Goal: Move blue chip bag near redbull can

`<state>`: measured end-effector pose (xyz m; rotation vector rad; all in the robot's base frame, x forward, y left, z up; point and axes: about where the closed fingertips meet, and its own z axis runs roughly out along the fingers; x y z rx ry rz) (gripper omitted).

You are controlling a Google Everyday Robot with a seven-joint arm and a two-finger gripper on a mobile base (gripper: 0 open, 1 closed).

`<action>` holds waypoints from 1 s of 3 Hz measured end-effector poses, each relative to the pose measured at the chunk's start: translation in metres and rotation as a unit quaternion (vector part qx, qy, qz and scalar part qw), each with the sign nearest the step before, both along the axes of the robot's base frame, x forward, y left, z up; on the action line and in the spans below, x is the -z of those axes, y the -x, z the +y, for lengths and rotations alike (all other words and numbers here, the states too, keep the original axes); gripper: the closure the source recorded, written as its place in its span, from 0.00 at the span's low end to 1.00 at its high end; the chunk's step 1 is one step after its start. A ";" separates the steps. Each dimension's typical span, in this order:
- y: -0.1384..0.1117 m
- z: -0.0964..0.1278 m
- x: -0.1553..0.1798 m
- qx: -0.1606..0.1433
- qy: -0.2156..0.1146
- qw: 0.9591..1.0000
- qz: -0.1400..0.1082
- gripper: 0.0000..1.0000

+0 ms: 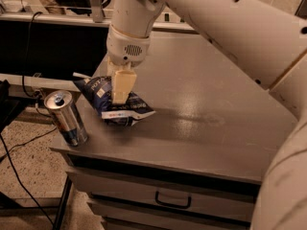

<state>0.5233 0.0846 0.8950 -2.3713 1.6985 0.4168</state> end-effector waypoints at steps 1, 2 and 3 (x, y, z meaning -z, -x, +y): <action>-0.002 0.003 0.000 0.001 -0.005 1.000 -0.004 0.31; -0.004 0.006 0.001 0.003 -0.009 1.000 -0.007 0.07; -0.005 0.008 0.001 0.003 -0.011 1.000 -0.010 0.00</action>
Offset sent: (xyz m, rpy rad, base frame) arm 0.0022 0.0032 -0.0004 0.0090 -0.0079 -0.0029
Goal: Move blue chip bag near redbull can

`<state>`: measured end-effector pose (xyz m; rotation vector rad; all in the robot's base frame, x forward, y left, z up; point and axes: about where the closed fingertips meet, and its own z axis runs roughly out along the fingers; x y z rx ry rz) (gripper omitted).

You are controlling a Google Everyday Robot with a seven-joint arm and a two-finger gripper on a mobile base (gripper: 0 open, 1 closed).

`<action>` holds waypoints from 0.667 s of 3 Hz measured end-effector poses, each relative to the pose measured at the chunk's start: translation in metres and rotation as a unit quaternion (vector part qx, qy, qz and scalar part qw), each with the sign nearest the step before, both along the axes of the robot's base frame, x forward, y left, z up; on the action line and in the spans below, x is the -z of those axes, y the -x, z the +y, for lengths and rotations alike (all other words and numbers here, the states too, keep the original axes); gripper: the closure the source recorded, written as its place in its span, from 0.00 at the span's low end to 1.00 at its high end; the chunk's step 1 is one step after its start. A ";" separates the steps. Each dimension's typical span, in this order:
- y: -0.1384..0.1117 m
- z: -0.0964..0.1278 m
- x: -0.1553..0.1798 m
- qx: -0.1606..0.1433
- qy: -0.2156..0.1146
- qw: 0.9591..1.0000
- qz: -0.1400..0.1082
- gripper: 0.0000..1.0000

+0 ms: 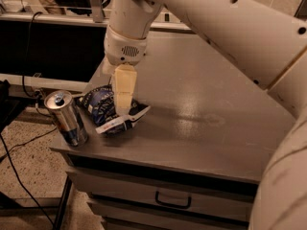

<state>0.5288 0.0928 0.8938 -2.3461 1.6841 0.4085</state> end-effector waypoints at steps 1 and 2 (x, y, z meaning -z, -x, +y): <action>0.000 0.000 0.000 0.000 0.000 1.000 0.000 0.00; -0.003 -0.002 -0.004 0.000 -0.005 1.000 -0.010 0.00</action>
Offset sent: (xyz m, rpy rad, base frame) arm 0.0035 -0.0114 0.0104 0.0100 -0.0375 0.0054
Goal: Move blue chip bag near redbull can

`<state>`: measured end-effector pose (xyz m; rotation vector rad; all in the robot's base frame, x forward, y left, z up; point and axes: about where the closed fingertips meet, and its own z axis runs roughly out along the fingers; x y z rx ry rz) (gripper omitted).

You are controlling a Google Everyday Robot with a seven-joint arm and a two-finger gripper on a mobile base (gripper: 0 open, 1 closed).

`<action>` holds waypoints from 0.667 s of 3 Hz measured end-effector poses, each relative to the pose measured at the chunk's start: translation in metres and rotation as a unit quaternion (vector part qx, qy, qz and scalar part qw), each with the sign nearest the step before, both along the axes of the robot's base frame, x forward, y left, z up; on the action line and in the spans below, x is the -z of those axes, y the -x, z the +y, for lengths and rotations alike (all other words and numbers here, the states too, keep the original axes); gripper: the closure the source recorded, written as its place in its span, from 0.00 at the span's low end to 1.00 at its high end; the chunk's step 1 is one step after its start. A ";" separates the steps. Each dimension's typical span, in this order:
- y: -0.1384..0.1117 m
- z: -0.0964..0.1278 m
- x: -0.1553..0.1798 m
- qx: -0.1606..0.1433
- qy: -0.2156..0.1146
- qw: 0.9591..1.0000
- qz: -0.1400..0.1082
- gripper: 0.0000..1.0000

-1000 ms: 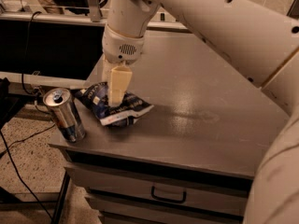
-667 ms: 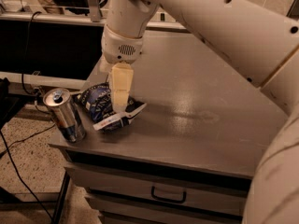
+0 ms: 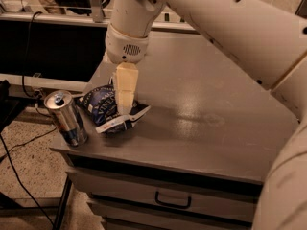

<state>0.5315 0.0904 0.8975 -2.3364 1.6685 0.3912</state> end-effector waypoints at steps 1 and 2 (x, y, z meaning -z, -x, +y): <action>0.000 0.000 0.000 0.000 0.000 1.000 -0.001 0.00; -0.003 -0.038 -0.008 0.007 -0.014 1.000 -0.021 0.00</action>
Offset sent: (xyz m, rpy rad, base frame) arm 0.0068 -0.1325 0.0283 0.0828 -0.1301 -0.0439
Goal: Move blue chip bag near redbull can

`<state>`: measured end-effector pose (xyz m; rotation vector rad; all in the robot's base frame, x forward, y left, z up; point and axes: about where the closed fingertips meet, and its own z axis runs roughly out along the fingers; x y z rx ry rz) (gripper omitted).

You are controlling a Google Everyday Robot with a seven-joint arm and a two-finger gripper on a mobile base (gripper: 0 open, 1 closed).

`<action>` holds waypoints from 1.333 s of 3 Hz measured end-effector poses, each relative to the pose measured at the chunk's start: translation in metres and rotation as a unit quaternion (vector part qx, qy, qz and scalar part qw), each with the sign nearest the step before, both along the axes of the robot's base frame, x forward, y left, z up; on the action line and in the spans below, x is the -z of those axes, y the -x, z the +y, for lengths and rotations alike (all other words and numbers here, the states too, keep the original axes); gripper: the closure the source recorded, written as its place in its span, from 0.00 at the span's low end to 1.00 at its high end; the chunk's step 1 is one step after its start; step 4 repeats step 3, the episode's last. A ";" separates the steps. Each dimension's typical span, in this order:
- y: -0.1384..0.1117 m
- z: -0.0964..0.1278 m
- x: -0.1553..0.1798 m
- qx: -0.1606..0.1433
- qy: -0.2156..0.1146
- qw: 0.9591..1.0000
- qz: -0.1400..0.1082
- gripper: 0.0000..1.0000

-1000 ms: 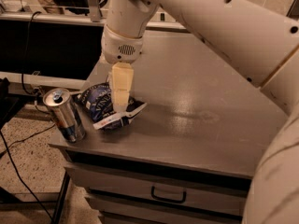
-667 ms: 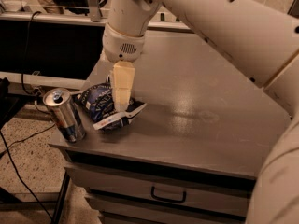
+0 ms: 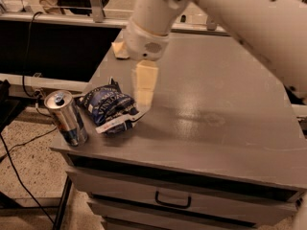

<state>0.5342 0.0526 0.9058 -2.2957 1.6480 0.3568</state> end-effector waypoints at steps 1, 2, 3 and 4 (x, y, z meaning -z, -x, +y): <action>-0.002 -0.053 -0.006 0.010 -0.043 0.999 -0.006 0.00; 0.000 -0.066 -0.009 0.013 -0.059 0.998 -0.006 0.00; 0.000 -0.066 -0.009 0.013 -0.059 0.998 -0.006 0.00; 0.000 -0.066 -0.009 0.013 -0.059 0.998 -0.006 0.00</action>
Offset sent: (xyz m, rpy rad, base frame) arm 0.0024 -0.0529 0.0059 0.0865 -0.0129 -0.0198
